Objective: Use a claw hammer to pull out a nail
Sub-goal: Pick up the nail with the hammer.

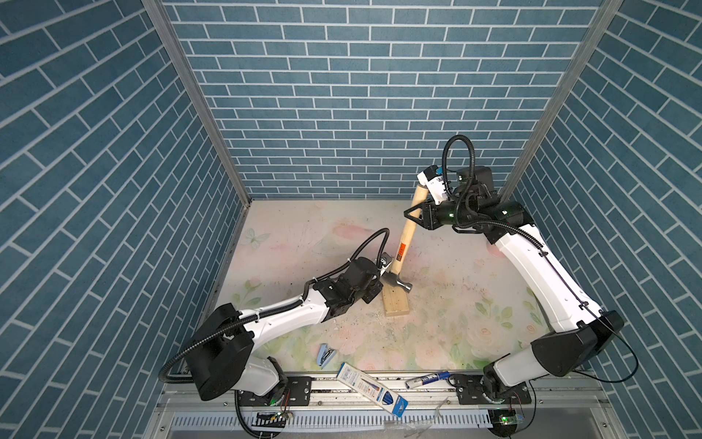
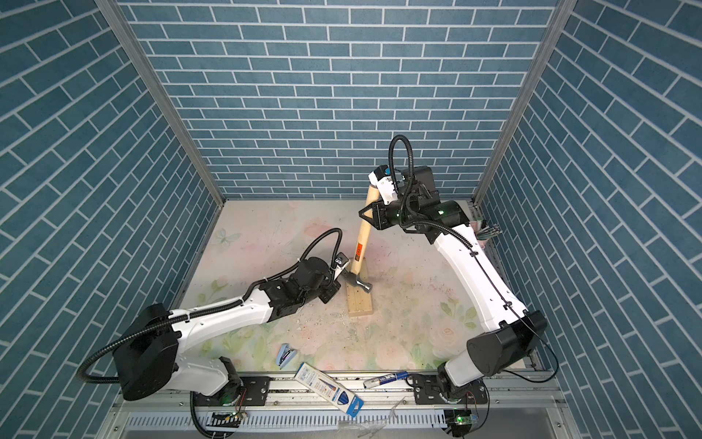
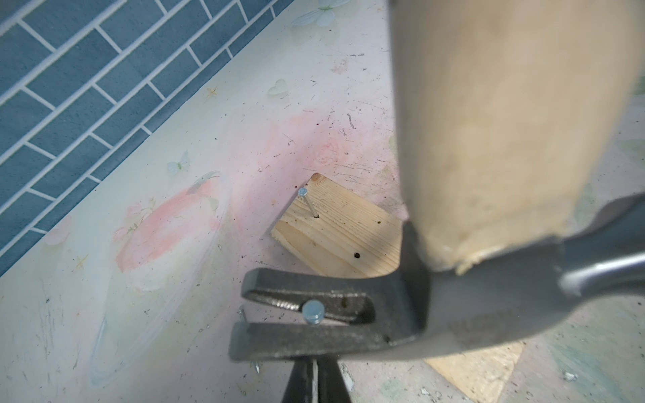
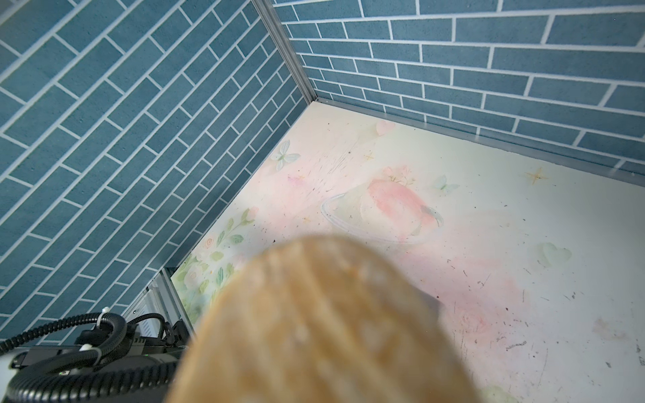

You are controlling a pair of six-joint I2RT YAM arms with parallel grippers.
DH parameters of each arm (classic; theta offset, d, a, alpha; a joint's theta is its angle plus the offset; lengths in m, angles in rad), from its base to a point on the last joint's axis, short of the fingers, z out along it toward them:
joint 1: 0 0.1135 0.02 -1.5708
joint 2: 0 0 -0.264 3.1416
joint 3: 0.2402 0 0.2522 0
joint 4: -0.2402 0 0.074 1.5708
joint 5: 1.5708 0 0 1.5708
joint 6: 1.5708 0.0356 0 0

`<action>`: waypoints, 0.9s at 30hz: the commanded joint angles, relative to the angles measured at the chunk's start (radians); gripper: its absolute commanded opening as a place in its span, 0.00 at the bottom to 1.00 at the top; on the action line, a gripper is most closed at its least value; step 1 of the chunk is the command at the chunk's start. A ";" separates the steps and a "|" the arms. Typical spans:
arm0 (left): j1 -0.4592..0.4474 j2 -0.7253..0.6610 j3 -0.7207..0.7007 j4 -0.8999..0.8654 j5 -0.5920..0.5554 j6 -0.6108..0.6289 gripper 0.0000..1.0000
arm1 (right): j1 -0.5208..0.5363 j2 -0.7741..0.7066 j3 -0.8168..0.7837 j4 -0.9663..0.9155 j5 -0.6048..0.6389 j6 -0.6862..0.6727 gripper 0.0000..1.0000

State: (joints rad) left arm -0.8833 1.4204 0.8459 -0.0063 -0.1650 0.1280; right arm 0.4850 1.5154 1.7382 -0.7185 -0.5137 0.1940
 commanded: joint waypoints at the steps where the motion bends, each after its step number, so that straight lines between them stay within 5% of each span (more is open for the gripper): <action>1: -0.008 -0.010 -0.007 0.066 -0.010 0.016 0.13 | 0.007 -0.011 0.072 0.047 -0.083 0.089 0.00; 27: -0.008 -0.016 -0.039 0.050 0.002 -0.001 0.19 | -0.014 -0.024 0.125 -0.014 -0.034 0.047 0.00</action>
State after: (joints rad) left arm -0.8852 1.4197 0.8188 0.0490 -0.1741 0.1287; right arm 0.4774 1.5280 1.8072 -0.7895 -0.5106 0.1936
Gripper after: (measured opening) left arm 0.186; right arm 0.245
